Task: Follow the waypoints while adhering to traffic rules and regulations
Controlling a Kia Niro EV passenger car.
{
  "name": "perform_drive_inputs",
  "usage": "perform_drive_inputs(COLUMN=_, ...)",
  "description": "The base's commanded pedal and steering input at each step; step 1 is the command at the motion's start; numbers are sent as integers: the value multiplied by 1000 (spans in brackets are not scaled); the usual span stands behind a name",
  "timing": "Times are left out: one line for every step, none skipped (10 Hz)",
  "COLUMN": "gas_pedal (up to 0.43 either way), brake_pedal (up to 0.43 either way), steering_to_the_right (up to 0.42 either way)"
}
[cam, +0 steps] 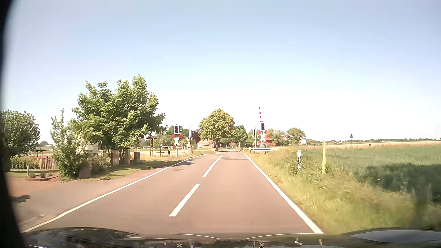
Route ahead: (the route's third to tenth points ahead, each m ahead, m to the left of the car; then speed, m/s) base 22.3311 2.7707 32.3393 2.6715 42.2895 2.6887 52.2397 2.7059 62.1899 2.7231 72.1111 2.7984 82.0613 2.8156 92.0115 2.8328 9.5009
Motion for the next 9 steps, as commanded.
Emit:
perform_drive_inputs(gas_pedal=118, brake_pedal=0, steering_to_the_right=-1)
perform_drive_inputs(gas_pedal=118, brake_pedal=0, steering_to_the_right=-1)
perform_drive_inputs(gas_pedal=118, brake_pedal=0, steering_to_the_right=-2)
perform_drive_inputs(gas_pedal=118, brake_pedal=0, steering_to_the_right=-2)
perform_drive_inputs(gas_pedal=130, brake_pedal=0, steering_to_the_right=-2)
perform_drive_inputs(gas_pedal=130, brake_pedal=0, steering_to_the_right=-2)
perform_drive_inputs(gas_pedal=130, brake_pedal=0, steering_to_the_right=-2)
perform_drive_inputs(gas_pedal=130, brake_pedal=0, steering_to_the_right=-1)
perform_drive_inputs(gas_pedal=130, brake_pedal=0, steering_to_the_right=-2)
